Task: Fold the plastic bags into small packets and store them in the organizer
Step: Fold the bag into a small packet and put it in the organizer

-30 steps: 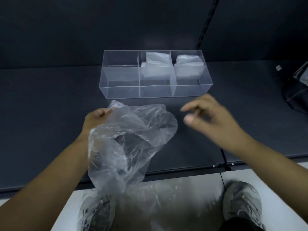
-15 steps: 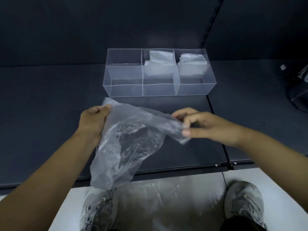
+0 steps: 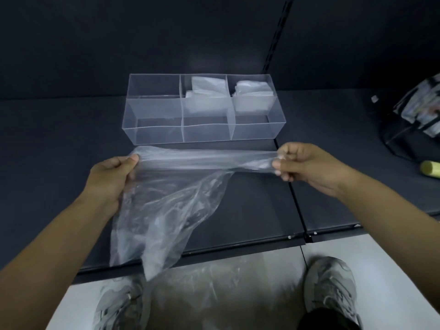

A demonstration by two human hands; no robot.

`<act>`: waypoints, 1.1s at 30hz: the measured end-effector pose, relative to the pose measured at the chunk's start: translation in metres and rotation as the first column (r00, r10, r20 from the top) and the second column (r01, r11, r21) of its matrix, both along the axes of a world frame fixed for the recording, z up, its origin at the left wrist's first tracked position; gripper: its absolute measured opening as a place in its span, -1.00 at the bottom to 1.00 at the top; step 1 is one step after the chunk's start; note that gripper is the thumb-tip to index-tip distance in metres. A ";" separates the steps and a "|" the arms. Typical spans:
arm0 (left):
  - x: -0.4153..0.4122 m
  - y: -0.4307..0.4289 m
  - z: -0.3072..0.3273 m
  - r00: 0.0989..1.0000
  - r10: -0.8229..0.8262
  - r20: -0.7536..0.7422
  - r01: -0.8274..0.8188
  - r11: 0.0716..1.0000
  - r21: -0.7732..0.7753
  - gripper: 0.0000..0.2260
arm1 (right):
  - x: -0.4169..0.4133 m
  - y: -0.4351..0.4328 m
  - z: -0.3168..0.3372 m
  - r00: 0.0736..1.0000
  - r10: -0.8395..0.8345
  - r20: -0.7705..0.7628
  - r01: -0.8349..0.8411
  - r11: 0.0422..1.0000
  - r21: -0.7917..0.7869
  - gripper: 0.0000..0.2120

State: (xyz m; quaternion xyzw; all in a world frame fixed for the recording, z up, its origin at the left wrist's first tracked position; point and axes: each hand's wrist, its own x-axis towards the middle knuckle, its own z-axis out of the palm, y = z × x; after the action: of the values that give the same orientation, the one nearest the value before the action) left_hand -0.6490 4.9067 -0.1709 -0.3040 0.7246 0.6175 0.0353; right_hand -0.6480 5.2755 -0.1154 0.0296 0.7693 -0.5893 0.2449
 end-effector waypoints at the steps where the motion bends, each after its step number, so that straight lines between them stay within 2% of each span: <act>1: 0.000 0.002 -0.001 1.000 -0.002 -0.009 0.001 1.000 -0.028 -0.80 | -0.004 -0.001 -0.008 0.991 -0.131 -0.042 0.133 0.990 0.048 -0.90; 3: 0.000 0.007 0.001 1.000 0.026 -0.016 -0.026 0.998 -0.055 -0.82 | -0.013 -0.001 -0.021 0.912 -0.376 -0.162 0.399 0.906 0.144 -0.80; 4: 0.000 0.008 0.003 0.999 0.048 -0.008 -0.048 0.998 -0.027 -0.83 | -0.014 0.000 -0.025 0.862 -0.447 -0.240 0.495 0.846 0.201 -0.75; 6: 0.002 0.008 0.011 0.998 0.060 0.019 -0.062 0.984 0.167 -0.82 | -0.009 -0.005 -0.023 0.799 -0.455 -0.394 0.577 0.765 0.287 -0.73; 7: 0.005 0.005 0.015 0.999 0.041 0.033 -0.049 0.959 0.280 -0.79 | -0.002 -0.013 -0.018 0.790 -0.418 -0.448 0.568 0.773 0.281 -0.77; 9: 0.019 -0.007 0.022 0.997 -0.007 0.071 -0.023 0.913 0.406 -0.64 | 0.022 -0.042 -0.007 0.819 -0.322 -0.476 0.462 0.861 0.214 -0.89; 10: 0.029 -0.013 0.024 0.995 -0.025 0.095 -0.019 0.902 0.432 -0.53 | 0.038 -0.059 -0.004 0.864 -0.268 -0.426 0.367 0.915 0.170 -0.89; 11: 0.043 -0.017 0.026 0.992 -0.022 0.123 -0.036 0.893 0.448 -0.38 | 0.056 -0.077 -0.001 0.923 -0.191 -0.334 0.247 0.960 0.133 -0.82; 12: 0.057 -0.021 0.026 0.989 -0.007 0.149 -0.063 0.885 0.461 -0.31 | 0.073 -0.094 0.000 0.969 -0.091 -0.229 0.118 0.987 0.110 -0.71; 14: 0.087 -0.020 0.027 0.982 -0.009 0.190 -0.084 0.875 0.476 -0.41 | 0.101 -0.124 -0.003 0.993 0.097 -0.070 -0.088 0.988 0.126 -0.57; 15: 0.101 -0.015 0.027 0.978 -0.035 0.205 -0.071 0.871 0.485 -0.47 | 0.110 -0.136 -0.008 0.991 0.133 -0.036 -0.126 0.981 0.144 -0.59; 19: 0.132 0.006 0.023 0.951 -0.157 0.266 -0.002 0.858 0.513 -0.67 | 0.116 -0.166 -0.023 0.991 0.107 -0.083 -0.077 0.947 0.311 -0.71; 22: 0.133 0.010 0.024 0.943 -0.156 0.295 -0.016 0.862 0.506 -0.77 | 0.114 -0.163 -0.027 0.989 0.115 -0.098 -0.074 0.936 0.344 -0.81; 25: 0.130 0.006 0.022 0.948 -0.136 0.289 -0.032 0.860 0.509 -0.77 | 0.111 -0.144 -0.022 0.999 0.049 0.020 -0.052 0.988 0.147 -0.93; 27: 0.127 0.003 0.021 0.954 -0.103 0.283 -0.061 0.854 0.516 -0.74 | 0.106 -0.127 -0.017 0.986 -0.003 0.167 0.016 0.997 -0.073 -0.85; 29: 0.123 -0.002 0.020 0.959 -0.060 0.276 -0.097 0.849 0.520 -0.72 | 0.099 -0.108 -0.012 0.941 -0.055 0.334 0.148 0.955 -0.259 -0.81; 31: 0.119 -0.007 0.018 0.962 -0.027 0.272 -0.120 0.853 0.509 -0.74 | 0.091 -0.090 -0.007 0.886 -0.079 0.457 0.280 0.877 -0.391 -0.93; 32: 0.116 -0.009 0.017 0.963 -0.016 0.270 -0.126 0.857 0.500 -0.76 | 0.087 -0.080 -0.006 0.866 -0.085 0.492 0.329 0.838 -0.434 -0.93; 33: 0.114 -0.010 0.015 0.963 -0.002 0.268 -0.135 0.861 0.490 -0.79 | 0.084 -0.070 -0.005 0.857 -0.087 0.509 0.363 0.802 -0.475 -0.83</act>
State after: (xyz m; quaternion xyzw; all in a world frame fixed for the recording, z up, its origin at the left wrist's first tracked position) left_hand -0.5347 4.8963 -0.1556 -0.3874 0.5159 0.7409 0.1866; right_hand -0.5635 5.2057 -0.1199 0.1908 0.4739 -0.7876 0.3445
